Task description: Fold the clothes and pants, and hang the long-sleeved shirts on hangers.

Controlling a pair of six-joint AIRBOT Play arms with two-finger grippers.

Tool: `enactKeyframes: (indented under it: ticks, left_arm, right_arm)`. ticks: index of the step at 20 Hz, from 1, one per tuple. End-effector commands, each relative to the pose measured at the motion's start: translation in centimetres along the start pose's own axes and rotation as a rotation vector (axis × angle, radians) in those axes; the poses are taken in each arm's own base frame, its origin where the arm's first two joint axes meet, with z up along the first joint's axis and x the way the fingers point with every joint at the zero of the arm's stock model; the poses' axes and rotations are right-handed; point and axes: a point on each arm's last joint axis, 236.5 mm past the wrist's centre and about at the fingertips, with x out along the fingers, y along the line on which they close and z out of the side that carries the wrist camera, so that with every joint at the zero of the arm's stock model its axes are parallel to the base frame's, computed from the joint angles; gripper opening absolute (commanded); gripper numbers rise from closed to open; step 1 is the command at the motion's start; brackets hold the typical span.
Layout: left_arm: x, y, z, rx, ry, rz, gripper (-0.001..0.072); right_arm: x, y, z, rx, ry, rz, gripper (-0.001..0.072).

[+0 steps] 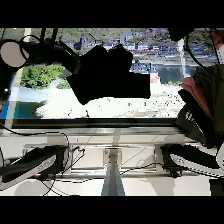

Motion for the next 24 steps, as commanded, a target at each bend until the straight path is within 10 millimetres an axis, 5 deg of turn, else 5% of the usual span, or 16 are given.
enactKeyframes:
  ticks: [1, 20, 24]
  left_arm:
    - [0.0, 0.0, 0.0, 0.0, -0.001, 0.0, 0.033]
    - [0.6, -0.2, 0.0, -0.007, 0.0, -0.016, 0.0329]
    - [2.8, 4.8, -4.7, 0.039, 0.192, 0.124, 0.0262]
  right_arm:
    - [0.0, 0.0, 0.0, 0.0, -0.001, 0.0, 0.0018]
    - [0.0, 0.2, 0.1, 0.001, -0.004, 0.009, 0.0018]
    - [0.0, 0.6, 0.2, 0.003, -0.009, 0.026, 0.0017]
